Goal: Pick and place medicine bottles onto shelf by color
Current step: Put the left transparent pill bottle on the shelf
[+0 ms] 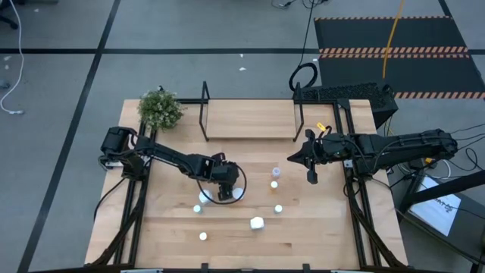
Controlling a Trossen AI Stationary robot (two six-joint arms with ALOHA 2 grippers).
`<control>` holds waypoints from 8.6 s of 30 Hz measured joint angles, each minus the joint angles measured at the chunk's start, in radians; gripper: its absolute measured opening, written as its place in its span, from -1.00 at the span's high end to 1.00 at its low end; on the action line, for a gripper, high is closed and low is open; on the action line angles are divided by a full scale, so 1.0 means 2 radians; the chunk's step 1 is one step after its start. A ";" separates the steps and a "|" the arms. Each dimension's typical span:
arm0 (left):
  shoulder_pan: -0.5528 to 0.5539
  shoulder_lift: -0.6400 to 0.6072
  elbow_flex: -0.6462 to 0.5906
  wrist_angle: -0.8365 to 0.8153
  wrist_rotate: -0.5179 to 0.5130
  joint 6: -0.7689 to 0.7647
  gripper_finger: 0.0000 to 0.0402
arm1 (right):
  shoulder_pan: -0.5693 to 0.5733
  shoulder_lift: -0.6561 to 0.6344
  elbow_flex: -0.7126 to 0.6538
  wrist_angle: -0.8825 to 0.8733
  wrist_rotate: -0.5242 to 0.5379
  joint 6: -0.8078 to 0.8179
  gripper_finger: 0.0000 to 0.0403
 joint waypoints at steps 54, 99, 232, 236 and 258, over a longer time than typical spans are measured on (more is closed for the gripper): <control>0.001 -0.177 0.000 0.034 -0.012 0.128 0.41 | 0.000 0.000 -0.011 0.015 0.000 0.000 1.00; 0.028 0.026 0.000 0.001 0.035 0.052 -0.25 | 0.000 0.000 -0.011 0.020 0.000 0.000 1.00; 0.009 -0.133 0.001 0.394 0.038 0.175 -0.47 | 0.061 0.185 -0.084 0.452 0.074 -0.037 0.22; 0.006 -0.132 0.001 0.373 0.006 0.183 -0.47 | 0.059 0.187 -0.084 0.445 0.105 -0.026 0.22; 0.002 -0.093 0.001 0.416 -0.063 0.165 -0.46 | 0.016 0.187 -0.084 0.437 0.146 -0.012 0.22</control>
